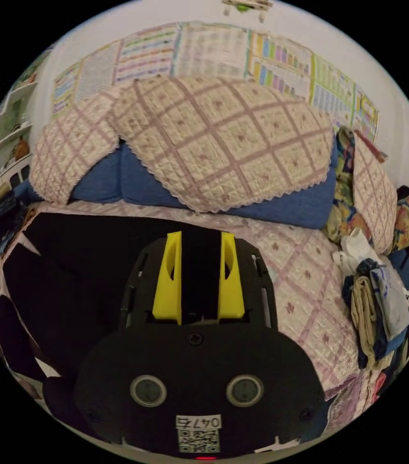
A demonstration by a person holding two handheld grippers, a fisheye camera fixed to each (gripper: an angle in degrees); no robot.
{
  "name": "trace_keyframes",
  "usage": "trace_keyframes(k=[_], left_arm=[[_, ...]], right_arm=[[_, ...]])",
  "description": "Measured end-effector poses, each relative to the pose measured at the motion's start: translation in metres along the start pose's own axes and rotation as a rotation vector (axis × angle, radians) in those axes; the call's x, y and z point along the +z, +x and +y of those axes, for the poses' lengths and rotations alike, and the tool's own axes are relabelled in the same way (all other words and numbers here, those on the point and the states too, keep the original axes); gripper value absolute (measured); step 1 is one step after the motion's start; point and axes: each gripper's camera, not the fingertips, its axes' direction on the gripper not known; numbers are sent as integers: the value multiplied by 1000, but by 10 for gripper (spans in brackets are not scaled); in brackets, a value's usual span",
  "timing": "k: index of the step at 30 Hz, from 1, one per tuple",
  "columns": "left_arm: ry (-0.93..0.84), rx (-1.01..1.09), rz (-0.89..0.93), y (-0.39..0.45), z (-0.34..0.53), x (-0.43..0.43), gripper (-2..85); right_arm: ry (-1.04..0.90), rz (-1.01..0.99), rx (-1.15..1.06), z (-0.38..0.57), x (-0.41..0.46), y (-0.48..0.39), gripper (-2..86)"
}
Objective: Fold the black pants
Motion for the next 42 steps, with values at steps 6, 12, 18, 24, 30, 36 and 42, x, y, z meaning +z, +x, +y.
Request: trace_keyframes(k=[6, 12, 18, 24, 30, 36, 42], left_arm=[[-101, 39, -7, 30, -24, 64, -10], [-125, -17, -44, 7, -23, 84, -9], [-203, -116, -23, -38, 3, 94, 3], [-221, -290, 54, -95, 34, 94, 34], [-226, -541, 214, -154, 79, 117, 62], [-172, -706, 383, -198, 115, 143, 67], [-176, -734, 401, -220, 128, 166, 71]], right_arm=[[-277, -133, 69, -24, 110, 73, 78], [-80, -225, -122, 9, 54, 57, -4], [77, -156, -126, 133, -75, 41, 15], [62, -10, 133, 251, -144, 79, 58], [-51, -50, 322, 288, -137, 116, 96], [-52, -189, 431, 301, -131, 148, 87], [-43, -248, 542, 326, -129, 177, 81]])
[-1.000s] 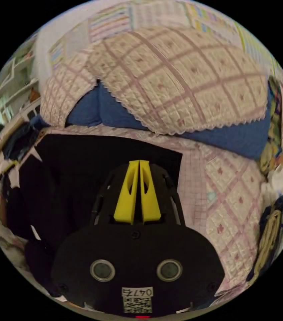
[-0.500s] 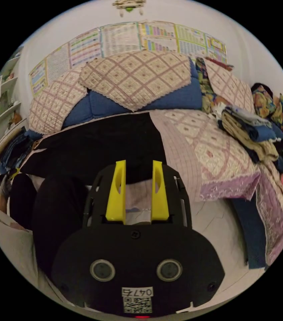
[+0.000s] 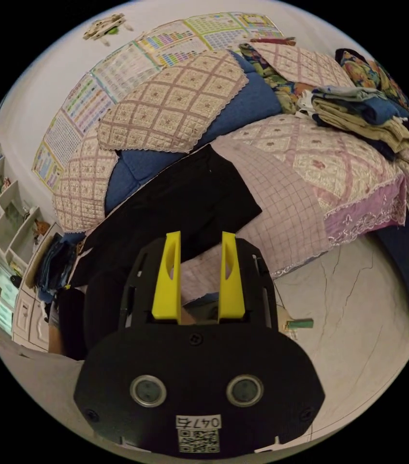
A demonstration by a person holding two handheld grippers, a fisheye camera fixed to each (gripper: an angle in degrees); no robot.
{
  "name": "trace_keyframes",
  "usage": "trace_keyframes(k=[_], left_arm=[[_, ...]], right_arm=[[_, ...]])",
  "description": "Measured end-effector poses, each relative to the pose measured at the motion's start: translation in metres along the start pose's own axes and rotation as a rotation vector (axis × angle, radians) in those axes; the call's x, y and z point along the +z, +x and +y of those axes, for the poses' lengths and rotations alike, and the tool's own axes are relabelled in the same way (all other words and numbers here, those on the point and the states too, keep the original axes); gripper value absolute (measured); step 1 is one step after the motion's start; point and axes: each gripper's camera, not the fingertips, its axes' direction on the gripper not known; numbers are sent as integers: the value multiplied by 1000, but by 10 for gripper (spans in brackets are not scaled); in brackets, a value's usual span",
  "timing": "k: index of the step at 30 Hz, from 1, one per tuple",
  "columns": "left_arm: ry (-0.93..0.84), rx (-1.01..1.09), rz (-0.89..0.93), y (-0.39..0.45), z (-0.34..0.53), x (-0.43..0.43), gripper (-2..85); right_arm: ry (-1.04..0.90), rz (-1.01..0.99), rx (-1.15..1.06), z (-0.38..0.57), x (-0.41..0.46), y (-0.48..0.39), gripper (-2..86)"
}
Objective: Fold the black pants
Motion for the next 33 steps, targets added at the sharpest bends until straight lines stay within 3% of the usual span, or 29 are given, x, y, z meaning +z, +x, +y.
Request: trace_keyframes(k=[5, 9, 14, 17, 21, 25, 28, 30, 33], left_arm=[[-30, 41, 22, -10, -11, 12, 58], [-30, 74, 58, -13, -18, 15, 0], [-5, 100, 103, -14, -24, 10, -9], [9, 141, 129, -7, -28, 5, -10], [52, 234, 190, 18, -43, -4, -10], [192, 381, 224, 67, -57, -28, -10], [374, 524, 244, 118, -50, -68, -10], [439, 572, 154, 143, -40, -85, -10], [380, 524, 65, 148, -39, -73, -10]], right_arm=[[31, -34, 30, -3, -14, 17, 73], [29, -72, 99, -6, -11, 32, 71], [-27, 6, 181, -14, 13, 51, 67], [-54, -111, 138, -24, 21, 46, 6], [-77, -135, 24, -51, 20, 28, -8], [148, -231, -152, -97, -30, -11, -12], [344, -154, -271, -107, -65, -44, -12], [384, -144, -273, -108, -68, -47, -12], [335, -202, -171, -109, -43, -33, -12]])
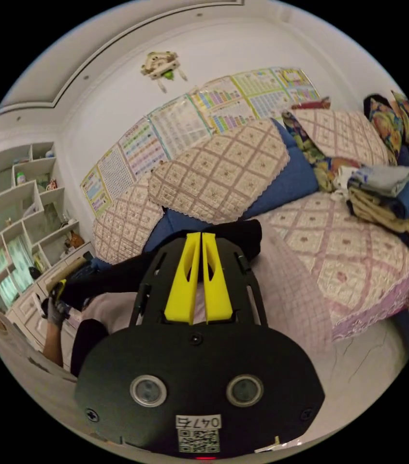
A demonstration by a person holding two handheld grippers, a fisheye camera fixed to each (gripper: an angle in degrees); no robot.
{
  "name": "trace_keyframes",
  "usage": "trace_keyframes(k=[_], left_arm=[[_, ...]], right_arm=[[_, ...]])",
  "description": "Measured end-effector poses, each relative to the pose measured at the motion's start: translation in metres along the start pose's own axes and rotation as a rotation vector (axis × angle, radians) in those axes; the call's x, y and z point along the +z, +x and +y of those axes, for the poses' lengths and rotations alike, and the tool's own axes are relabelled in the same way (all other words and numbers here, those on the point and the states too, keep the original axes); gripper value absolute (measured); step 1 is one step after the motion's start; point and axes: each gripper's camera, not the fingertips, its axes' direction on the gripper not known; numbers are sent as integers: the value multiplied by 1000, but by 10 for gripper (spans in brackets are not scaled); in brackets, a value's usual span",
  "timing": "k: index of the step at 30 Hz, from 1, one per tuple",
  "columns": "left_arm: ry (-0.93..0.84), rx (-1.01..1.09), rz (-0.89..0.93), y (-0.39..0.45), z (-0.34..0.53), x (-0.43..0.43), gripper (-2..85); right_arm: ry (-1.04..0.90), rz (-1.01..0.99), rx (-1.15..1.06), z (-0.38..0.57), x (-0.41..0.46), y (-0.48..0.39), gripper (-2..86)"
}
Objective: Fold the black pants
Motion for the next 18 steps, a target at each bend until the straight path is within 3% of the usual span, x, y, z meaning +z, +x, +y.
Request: trace_keyframes(k=[7, 18], left_arm=[[-63, 174, -82, 50, -72, 44, -10], [-515, 70, -308, -25, -190, 365, -10]], right_arm=[[70, 0, -49, -26, 55, -30, -12], [-157, 232, -108, -98, 326, -54, -12]])
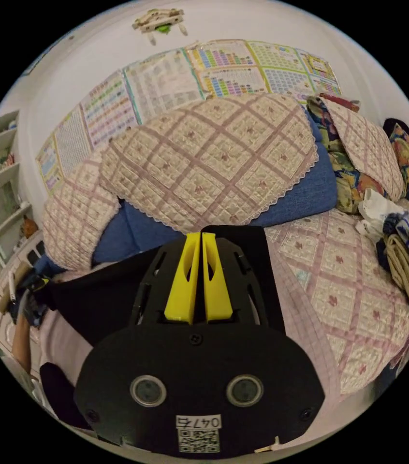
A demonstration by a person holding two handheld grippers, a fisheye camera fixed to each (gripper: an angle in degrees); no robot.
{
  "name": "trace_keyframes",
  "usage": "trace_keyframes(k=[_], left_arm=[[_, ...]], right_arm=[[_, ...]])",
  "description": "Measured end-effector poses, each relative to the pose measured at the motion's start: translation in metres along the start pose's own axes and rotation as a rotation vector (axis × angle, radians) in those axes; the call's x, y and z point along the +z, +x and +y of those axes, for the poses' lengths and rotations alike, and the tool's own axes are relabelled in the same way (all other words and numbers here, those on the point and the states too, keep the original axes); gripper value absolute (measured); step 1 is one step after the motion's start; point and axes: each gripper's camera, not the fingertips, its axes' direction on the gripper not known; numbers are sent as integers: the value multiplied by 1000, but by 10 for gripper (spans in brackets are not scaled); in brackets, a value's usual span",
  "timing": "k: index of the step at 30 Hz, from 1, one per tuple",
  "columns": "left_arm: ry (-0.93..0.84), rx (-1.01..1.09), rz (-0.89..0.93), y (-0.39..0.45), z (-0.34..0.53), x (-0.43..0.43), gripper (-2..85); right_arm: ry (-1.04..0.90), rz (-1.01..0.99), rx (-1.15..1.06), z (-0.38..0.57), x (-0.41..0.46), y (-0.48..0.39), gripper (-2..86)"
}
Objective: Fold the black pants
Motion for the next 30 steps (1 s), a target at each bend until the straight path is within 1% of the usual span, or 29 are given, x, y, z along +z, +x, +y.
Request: trace_keyframes(k=[2, 5, 8, 13, 15, 16, 17, 18, 19, 20, 21, 23, 24, 26, 27, 29, 30], left_arm=[[-38, -3, -31, 4, -28, 30, -10], [-123, -7, -68, 7, -68, 76, -10], [-181, -19, -71, 2, -99, 115, -9], [-236, -29, -39, -12, -136, 159, 4], [-304, -26, -57, -22, -151, 182, 48], [-310, -32, -67, -26, -154, 184, 66], [-316, -39, -69, -36, -160, 185, 103], [-310, -56, -28, -48, -166, 179, 118], [-301, -66, 3, -55, -168, 173, 125], [-268, -83, 66, -69, -172, 156, 128], [-225, -84, 114, -82, -174, 135, 128], [-184, -76, 145, -98, -173, 105, 123], [-186, -73, 158, -108, -168, 91, 117], [-200, -72, 190, -121, -152, 78, 109], [-213, -82, 228, -129, -137, 76, 106], [-219, -131, 285, -146, -111, 82, 102], [-220, -188, 323, -160, -95, 91, 97]], right_arm=[[-79, 80, -28, -8, 61, -13, -11], [-184, 111, 14, -7, 125, -16, -12], [-233, 135, 51, 3, 169, -20, -11], [-261, 169, 51, 19, 210, -34, -6], [-275, 168, 50, 25, 220, -41, 7], [-290, 172, 60, 28, 225, -44, 27], [-279, 171, 69, 31, 224, -47, 57], [-257, 167, 74, 32, 220, -50, 75], [-188, 160, 87, 35, 206, -57, 112], [-107, 114, 94, 40, 185, -67, 111], [-68, 76, 92, 43, 173, -74, 110], [29, -99, 53, 58, 127, -108, 92], [42, -139, 40, 64, 116, -119, 87], [76, -293, 0, 91, 73, -165, 74], [88, -329, 2, 100, 62, -176, 71], [214, -474, 31, 143, 20, -218, 57], [243, -497, 29, 153, 12, -228, 52]])
